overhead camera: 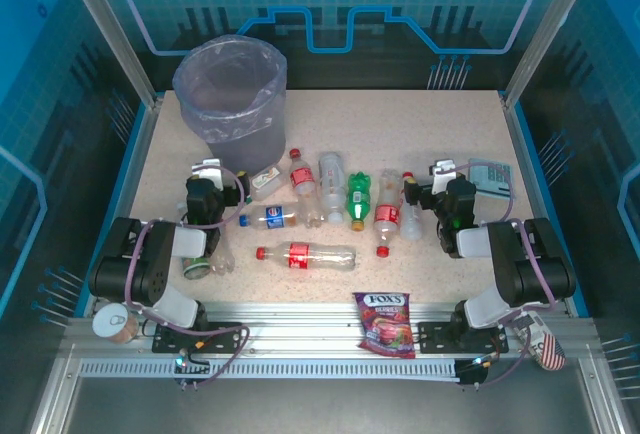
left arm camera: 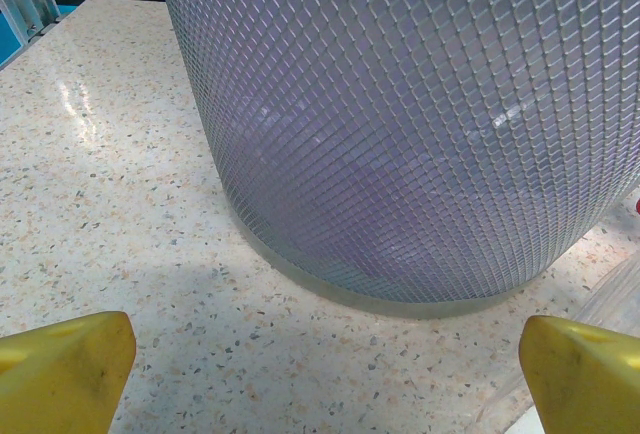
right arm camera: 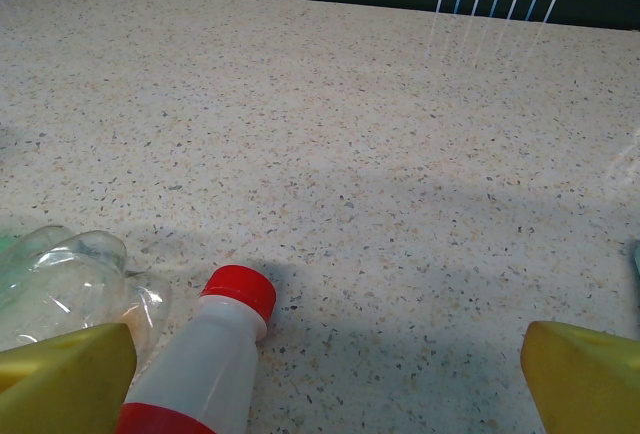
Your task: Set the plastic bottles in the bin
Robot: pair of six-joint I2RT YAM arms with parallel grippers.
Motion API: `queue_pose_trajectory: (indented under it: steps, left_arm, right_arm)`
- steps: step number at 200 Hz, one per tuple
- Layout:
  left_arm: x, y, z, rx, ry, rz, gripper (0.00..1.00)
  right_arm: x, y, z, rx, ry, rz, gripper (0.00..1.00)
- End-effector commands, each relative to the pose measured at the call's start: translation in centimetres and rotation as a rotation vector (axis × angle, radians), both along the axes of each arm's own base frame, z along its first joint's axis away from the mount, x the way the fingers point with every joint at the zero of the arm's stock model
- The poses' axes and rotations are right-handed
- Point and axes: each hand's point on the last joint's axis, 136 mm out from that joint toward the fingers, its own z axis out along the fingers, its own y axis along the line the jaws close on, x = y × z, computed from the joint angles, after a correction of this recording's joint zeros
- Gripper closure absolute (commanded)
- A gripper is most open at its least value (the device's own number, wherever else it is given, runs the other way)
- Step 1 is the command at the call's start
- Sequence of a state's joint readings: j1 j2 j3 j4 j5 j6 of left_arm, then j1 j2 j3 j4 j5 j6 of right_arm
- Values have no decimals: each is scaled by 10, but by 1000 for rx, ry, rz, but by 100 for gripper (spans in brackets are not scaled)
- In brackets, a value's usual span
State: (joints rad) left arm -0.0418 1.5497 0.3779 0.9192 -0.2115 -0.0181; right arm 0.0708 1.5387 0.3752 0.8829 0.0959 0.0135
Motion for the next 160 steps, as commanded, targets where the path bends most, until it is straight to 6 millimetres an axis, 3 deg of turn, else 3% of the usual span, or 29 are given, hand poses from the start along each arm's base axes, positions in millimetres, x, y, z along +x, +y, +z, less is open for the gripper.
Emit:
queue_pose_trajectory:
  steps: [1, 120, 160]
  left_arm:
    - [1, 0, 2, 8, -16, -13, 1]
    - [1, 0, 2, -3, -10, -20, 1]
    - [-11, 6, 33, 11, -32, 15, 1]
  right_arm:
    - [7, -2, 10, -8, -33, 4, 0]
    - [7, -2, 10, -3, -29, 6, 0]
    - [8, -8, 30, -4, -3, -28, 0]
